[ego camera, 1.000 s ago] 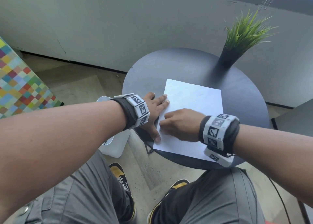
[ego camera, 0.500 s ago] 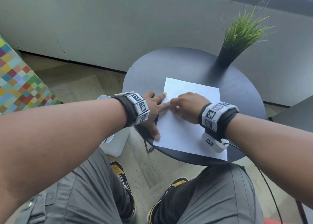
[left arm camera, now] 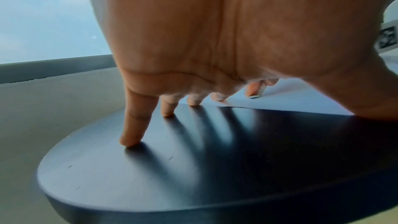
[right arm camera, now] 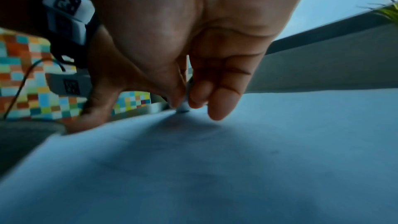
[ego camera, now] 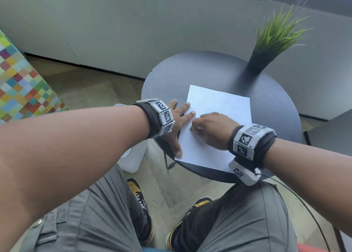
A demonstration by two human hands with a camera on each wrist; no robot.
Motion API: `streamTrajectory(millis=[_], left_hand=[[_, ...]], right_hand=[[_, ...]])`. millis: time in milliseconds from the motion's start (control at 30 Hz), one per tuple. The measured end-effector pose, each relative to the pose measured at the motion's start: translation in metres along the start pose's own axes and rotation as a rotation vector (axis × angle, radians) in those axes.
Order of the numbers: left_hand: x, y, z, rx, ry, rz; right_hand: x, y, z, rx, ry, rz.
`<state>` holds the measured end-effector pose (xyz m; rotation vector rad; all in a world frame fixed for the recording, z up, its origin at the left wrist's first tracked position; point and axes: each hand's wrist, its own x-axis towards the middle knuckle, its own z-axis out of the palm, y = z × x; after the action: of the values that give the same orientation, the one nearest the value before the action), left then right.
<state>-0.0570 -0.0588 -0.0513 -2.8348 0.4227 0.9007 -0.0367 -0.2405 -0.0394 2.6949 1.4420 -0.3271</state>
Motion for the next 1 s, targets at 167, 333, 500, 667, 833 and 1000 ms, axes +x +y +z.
streamTrajectory(millis=[167, 333, 500, 667, 833, 1000], left_hand=[[0.004, 0.000, 0.004, 0.008, -0.004, -0.004], [0.005, -0.002, 0.005, 0.003, 0.007, 0.000], [0.007, 0.001, 0.005, 0.029, -0.011, -0.014], [0.012, -0.001, 0.008, 0.032, 0.003, -0.012], [0.015, -0.001, 0.010, 0.045, 0.009, -0.020], [0.017, -0.003, 0.011, 0.053, 0.019, -0.003]], right_hand=[[-0.020, -0.034, 0.000, 0.027, -0.171, -0.260], [0.004, -0.005, -0.004, -0.059, 0.013, 0.008], [-0.023, -0.031, -0.002, -0.024, -0.197, -0.280], [-0.008, -0.004, -0.002, -0.040, 0.005, -0.101], [-0.028, -0.023, -0.002, 0.008, -0.199, -0.301], [-0.011, -0.001, 0.003, -0.008, 0.025, -0.048]])
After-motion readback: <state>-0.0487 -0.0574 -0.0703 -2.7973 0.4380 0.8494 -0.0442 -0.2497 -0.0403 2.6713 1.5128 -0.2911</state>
